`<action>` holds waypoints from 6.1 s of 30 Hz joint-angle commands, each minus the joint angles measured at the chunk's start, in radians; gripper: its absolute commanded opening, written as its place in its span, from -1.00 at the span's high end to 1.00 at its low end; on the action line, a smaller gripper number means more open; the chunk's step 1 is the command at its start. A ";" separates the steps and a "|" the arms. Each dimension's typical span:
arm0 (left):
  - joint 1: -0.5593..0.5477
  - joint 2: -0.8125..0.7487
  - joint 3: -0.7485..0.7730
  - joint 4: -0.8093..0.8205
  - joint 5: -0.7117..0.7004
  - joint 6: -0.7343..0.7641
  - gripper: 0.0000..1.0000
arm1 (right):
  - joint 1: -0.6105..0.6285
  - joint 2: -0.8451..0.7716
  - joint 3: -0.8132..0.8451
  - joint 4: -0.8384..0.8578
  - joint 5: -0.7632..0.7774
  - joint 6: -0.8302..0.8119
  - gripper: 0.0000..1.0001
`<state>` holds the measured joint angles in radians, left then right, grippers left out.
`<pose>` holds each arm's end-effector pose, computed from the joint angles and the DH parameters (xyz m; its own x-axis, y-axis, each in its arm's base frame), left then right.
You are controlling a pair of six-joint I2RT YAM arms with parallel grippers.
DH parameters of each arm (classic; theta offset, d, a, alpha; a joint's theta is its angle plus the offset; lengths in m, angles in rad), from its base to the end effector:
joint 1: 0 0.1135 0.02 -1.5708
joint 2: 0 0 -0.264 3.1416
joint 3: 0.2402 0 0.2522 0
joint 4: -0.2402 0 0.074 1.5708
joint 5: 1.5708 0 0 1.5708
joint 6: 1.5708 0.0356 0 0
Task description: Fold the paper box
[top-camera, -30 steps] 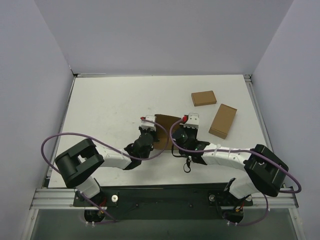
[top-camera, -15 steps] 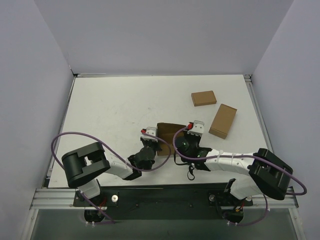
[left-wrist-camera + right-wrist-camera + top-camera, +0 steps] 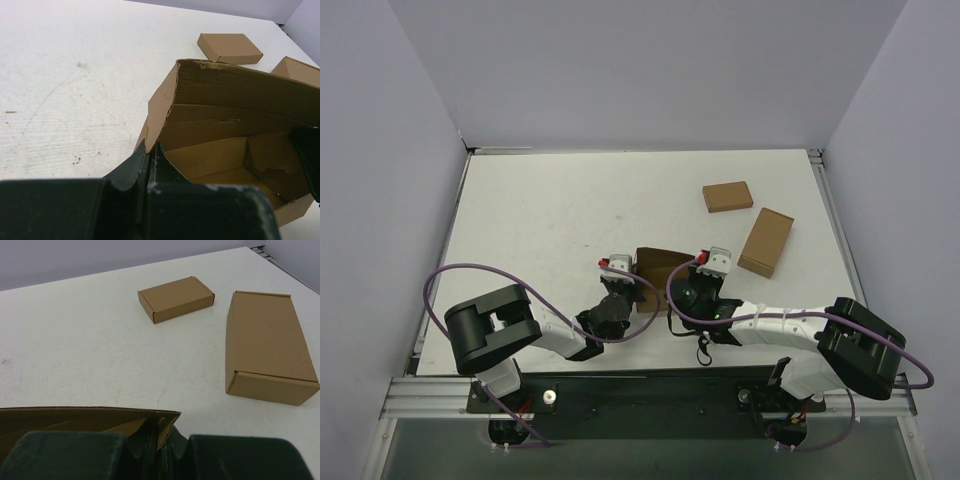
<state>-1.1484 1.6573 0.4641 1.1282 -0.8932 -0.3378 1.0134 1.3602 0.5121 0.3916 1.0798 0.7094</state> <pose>0.1421 -0.2486 0.1647 -0.1090 -0.2643 -0.9583 0.2300 0.9311 -0.2830 0.1606 0.1984 0.1876 -0.1648 0.3162 -0.9343 0.1660 0.9426 0.2897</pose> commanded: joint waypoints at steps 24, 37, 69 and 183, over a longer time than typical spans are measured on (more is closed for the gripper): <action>-0.060 -0.068 0.090 -0.016 0.295 -0.081 1.00 | 0.090 0.011 -0.027 -0.091 -0.149 0.114 1.00; -0.037 -0.155 0.105 -0.081 0.296 -0.007 1.00 | 0.111 -0.076 -0.043 -0.165 -0.130 0.179 1.00; 0.256 -0.206 -0.263 0.046 0.494 0.051 1.00 | 0.244 -0.053 0.065 -0.063 -0.152 0.048 0.55; 0.493 -0.726 -0.053 -1.180 0.999 -0.210 -0.69 | 0.579 0.252 0.416 -0.480 -0.130 -0.665 0.42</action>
<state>-0.6579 0.9421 0.4446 -0.1093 0.1028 -0.5407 1.5833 1.6035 0.8803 -0.0185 0.9192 0.0109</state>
